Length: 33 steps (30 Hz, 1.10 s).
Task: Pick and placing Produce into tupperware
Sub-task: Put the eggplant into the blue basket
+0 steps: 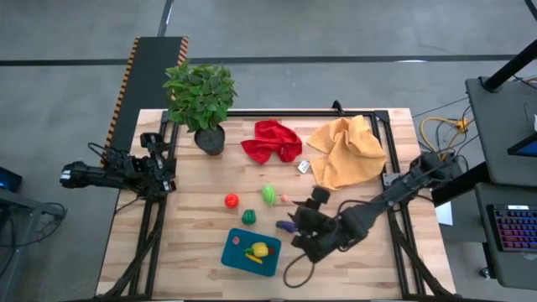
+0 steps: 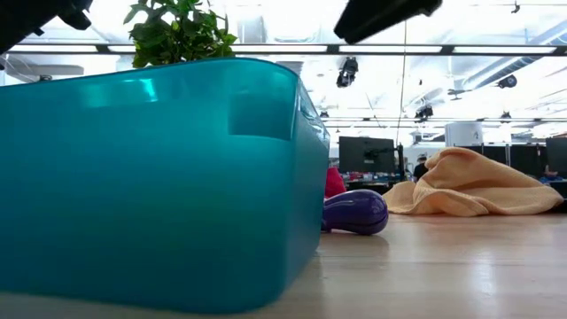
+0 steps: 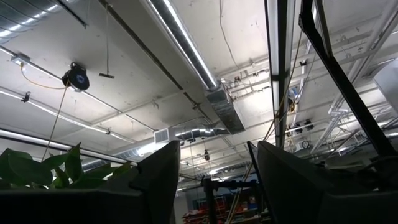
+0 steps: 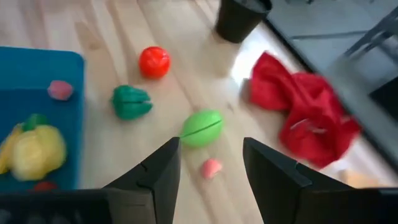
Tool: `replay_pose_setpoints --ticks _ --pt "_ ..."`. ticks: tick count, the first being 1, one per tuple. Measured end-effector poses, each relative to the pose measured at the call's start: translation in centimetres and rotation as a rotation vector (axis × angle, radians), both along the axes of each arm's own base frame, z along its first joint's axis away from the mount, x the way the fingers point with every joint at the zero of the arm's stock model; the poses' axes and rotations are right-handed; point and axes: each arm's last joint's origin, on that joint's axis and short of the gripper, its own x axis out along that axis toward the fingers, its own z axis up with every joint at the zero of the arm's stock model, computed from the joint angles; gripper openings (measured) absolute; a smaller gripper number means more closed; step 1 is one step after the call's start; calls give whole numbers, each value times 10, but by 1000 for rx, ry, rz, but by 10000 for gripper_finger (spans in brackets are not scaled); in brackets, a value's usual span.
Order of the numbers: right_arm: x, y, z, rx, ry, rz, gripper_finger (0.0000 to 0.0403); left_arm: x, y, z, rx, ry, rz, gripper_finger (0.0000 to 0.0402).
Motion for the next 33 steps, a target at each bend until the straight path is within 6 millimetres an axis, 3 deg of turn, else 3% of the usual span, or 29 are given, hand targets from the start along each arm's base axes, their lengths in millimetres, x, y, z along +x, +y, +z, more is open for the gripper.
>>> replay_pose_setpoints --ticks 6,14,18,33 --pt "-5 6 -15 156 12 70 190 0 0 0 -1 0 1 199" --pt "-3 9 -24 238 97 108 315 0 0 0 -1 4 1 199" --pt "-2 9 -28 253 98 87 350 1 0 0 -1 5 2 199" --pt "11 15 -79 235 219 45 329 1 0 -1 -1 12 2 199"
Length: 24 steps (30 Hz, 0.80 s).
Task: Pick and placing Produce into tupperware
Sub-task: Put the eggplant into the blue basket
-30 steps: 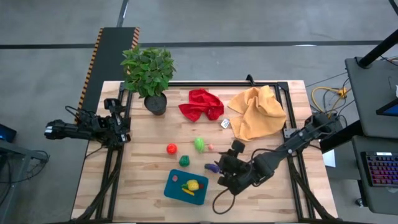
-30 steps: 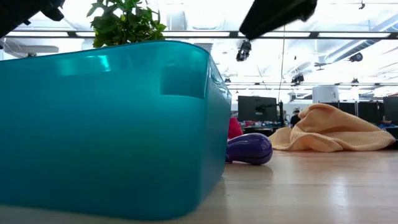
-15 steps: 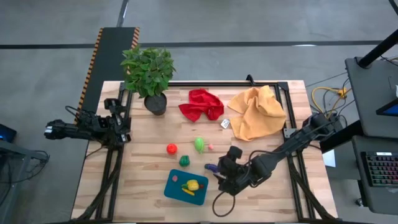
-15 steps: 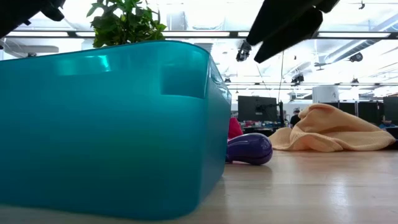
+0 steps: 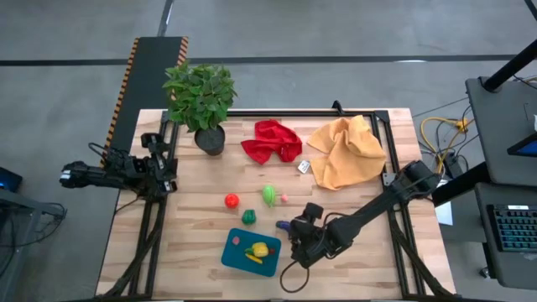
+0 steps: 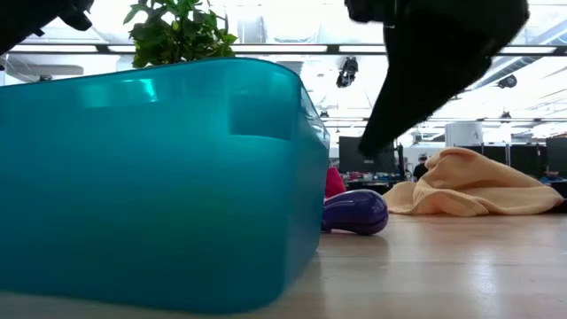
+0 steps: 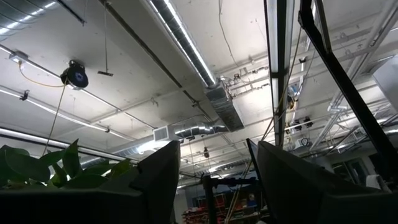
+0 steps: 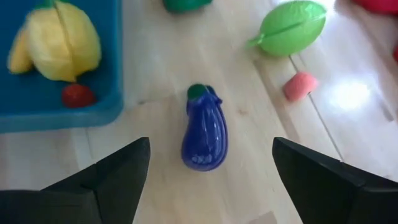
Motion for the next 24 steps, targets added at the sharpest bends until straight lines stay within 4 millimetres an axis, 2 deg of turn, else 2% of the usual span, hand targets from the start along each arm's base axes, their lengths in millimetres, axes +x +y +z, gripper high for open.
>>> replay_pose_setpoints --ticks 9,24 --pt "12 -11 -30 50 110 -31 329 0 0 0 0 0 0 199" --pt "22 -21 -45 29 134 -30 328 0 0 0 0 1 0 199"
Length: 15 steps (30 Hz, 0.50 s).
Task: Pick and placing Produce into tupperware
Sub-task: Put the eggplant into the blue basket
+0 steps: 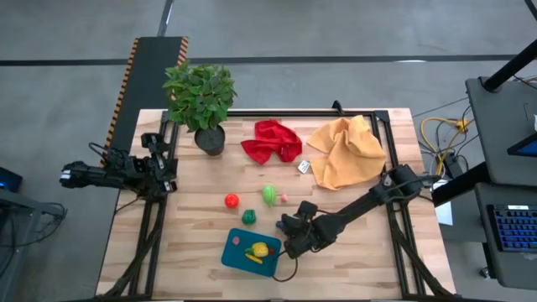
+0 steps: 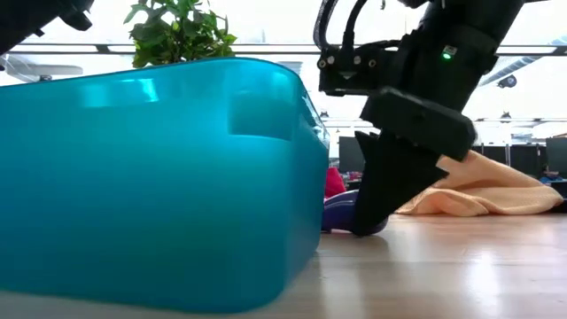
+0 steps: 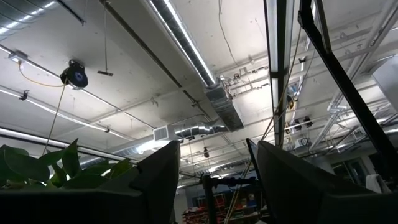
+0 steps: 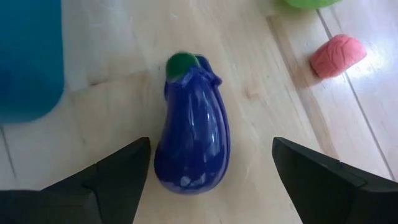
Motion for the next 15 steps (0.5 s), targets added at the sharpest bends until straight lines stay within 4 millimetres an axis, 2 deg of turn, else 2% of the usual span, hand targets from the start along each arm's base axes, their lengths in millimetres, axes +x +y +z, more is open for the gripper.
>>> replay_pose_setpoints --ticks 15 --pt "2 -7 -8 33 7 20 327 0 0 0 0 0 0 199"
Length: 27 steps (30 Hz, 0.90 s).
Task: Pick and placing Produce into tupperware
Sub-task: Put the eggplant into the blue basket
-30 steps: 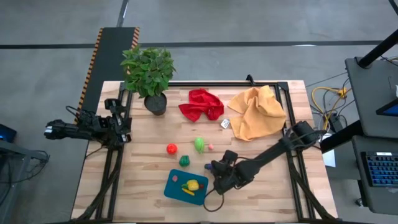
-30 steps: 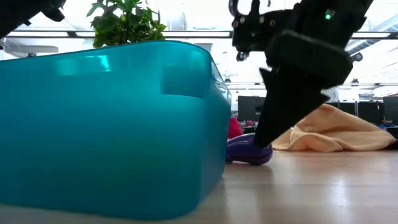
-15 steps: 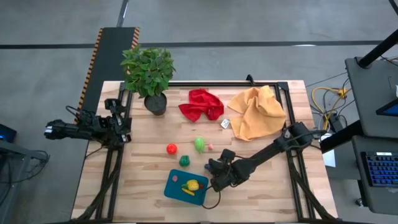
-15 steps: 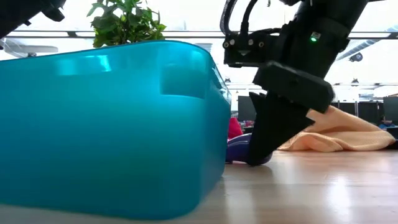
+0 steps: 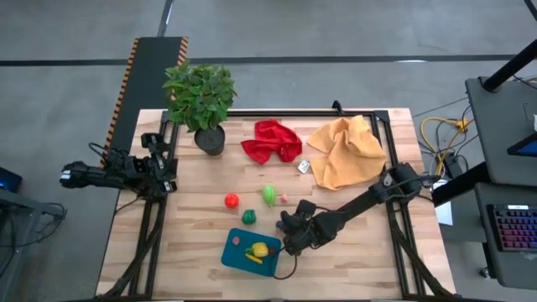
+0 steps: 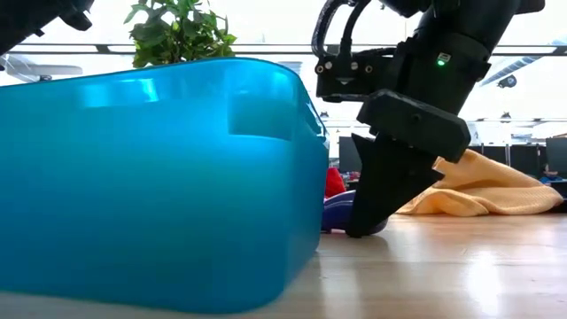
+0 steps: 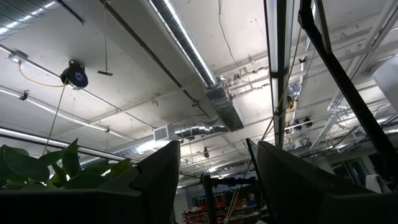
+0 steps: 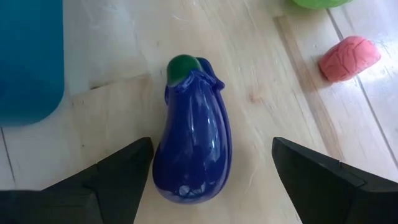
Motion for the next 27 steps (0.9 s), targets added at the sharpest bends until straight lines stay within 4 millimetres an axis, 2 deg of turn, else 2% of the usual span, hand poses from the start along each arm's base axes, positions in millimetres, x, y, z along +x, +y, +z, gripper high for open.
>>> replay_pose_setpoints --ticks 10,21,27 --pt "0 -1 -1 19 13 1 319 0 0 0 0 0 0 199" --pt "1 0 -1 33 15 11 208 0 0 0 0 0 0 199" --pt "0 0 -2 27 20 12 162 0 0 0 0 -1 0 199"
